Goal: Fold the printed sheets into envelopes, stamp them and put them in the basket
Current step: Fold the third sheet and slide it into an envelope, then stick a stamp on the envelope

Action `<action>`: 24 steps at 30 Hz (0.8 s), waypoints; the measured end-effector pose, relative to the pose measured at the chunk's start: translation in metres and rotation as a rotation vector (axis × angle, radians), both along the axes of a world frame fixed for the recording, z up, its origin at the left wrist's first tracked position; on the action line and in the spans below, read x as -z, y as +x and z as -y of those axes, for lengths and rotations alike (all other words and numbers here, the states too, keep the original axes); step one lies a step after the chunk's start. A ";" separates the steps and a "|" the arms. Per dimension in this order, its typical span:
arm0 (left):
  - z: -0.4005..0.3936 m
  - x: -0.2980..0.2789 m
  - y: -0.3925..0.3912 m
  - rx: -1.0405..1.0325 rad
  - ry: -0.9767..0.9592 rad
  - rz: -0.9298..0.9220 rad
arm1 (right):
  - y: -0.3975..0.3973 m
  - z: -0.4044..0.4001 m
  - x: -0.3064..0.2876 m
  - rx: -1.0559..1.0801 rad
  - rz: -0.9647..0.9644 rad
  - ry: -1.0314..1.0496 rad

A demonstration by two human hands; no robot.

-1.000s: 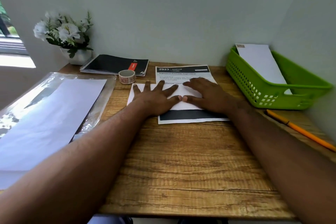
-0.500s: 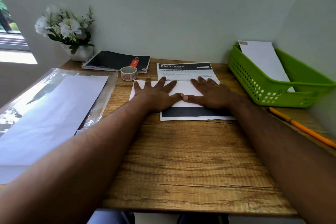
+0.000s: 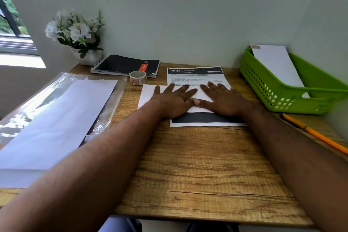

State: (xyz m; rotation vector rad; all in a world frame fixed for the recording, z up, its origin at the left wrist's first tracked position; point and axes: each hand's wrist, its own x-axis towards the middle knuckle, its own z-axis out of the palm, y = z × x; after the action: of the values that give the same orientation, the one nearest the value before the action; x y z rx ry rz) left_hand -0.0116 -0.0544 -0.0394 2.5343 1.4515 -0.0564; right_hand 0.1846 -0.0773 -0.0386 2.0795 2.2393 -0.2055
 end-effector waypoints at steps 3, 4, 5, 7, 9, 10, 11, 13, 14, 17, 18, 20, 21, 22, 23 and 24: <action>0.000 -0.001 -0.001 -0.019 0.008 0.032 | 0.001 0.000 0.001 -0.007 -0.012 0.015; -0.001 -0.002 -0.004 -0.044 0.051 0.083 | 0.001 0.000 0.001 -0.008 -0.019 0.021; -0.002 -0.005 -0.008 -0.082 0.130 0.149 | 0.001 0.000 0.001 -0.008 -0.034 0.027; -0.005 -0.011 -0.021 -0.205 0.365 0.280 | 0.001 0.002 0.000 -0.014 -0.080 0.039; -0.012 -0.015 -0.038 -0.391 0.506 0.347 | 0.001 0.005 -0.003 -0.026 -0.129 0.066; -0.017 -0.016 -0.047 -0.483 0.525 0.353 | 0.000 0.006 -0.005 -0.030 -0.149 0.090; -0.021 -0.016 -0.054 -0.555 0.516 0.347 | 0.000 0.007 -0.006 -0.036 -0.166 0.124; -0.030 -0.011 -0.062 -0.632 0.466 0.341 | 0.000 0.008 -0.008 -0.064 -0.229 0.191; -0.034 -0.008 -0.064 -0.647 0.431 0.353 | -0.001 0.008 -0.009 -0.082 -0.278 0.210; -0.040 -0.004 -0.068 -0.663 0.391 0.415 | -0.002 0.009 -0.010 -0.123 -0.377 0.237; -0.041 -0.005 -0.068 -0.643 0.400 0.447 | -0.002 0.009 -0.010 -0.130 -0.398 0.250; -0.036 -0.009 -0.063 -0.521 0.425 0.602 | -0.002 0.010 -0.008 -0.158 -0.462 0.340; -0.026 -0.014 -0.055 -0.414 0.407 0.714 | -0.003 0.010 -0.009 -0.172 -0.510 0.411; -0.014 -0.018 -0.044 -0.297 0.361 0.825 | -0.003 0.010 -0.009 -0.170 -0.585 0.480; -0.003 -0.021 -0.033 -0.194 0.306 0.907 | -0.003 0.011 -0.011 -0.160 -0.670 0.537; 0.005 -0.023 -0.023 -0.127 0.260 0.962 | -0.004 0.010 -0.014 -0.150 -0.765 0.573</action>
State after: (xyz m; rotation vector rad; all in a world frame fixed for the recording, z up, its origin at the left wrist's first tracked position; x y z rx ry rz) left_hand -0.0344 -0.0589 -0.0168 2.0715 1.2103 1.2430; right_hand 0.1810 -0.0869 -0.0244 2.3487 3.2034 -0.4605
